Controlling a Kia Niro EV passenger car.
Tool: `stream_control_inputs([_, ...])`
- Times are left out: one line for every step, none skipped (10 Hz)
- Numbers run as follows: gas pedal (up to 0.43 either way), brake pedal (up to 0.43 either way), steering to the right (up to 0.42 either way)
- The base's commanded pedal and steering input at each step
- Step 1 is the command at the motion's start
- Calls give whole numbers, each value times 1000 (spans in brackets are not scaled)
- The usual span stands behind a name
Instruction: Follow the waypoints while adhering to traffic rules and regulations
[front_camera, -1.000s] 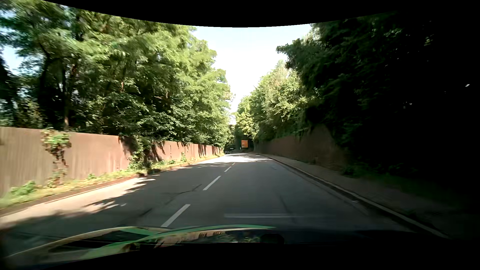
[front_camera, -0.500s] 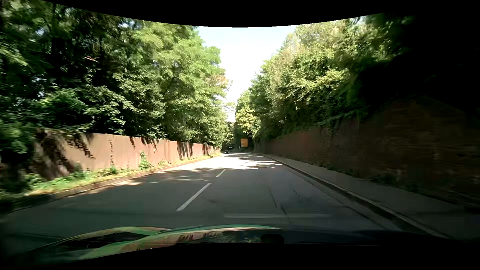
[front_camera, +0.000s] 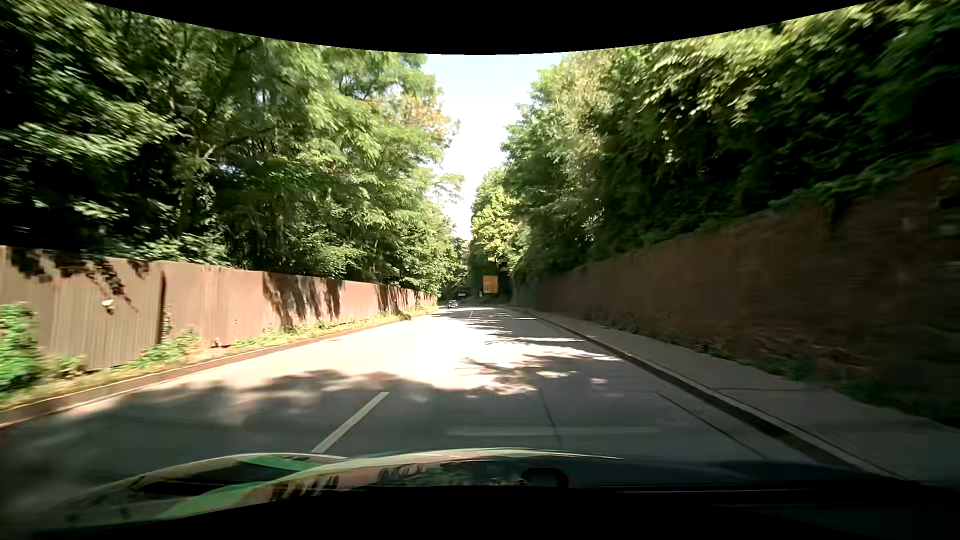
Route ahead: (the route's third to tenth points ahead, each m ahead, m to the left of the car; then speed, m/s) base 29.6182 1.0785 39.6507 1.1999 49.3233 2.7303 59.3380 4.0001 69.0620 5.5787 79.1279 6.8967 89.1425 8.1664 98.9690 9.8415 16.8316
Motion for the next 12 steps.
stream_control_inputs([130, 0, -7])
stream_control_inputs([130, 0, -8])
stream_control_inputs([130, 0, -9])
stream_control_inputs([138, 0, -8])
stream_control_inputs([150, 0, -8])
stream_control_inputs([157, 0, -8])
stream_control_inputs([157, 0, -8])
stream_control_inputs([150, 0, -8])
stream_control_inputs([150, 0, -9])
stream_control_inputs([150, 0, -8])
stream_control_inputs([157, 0, -9])
stream_control_inputs([169, 0, -11])
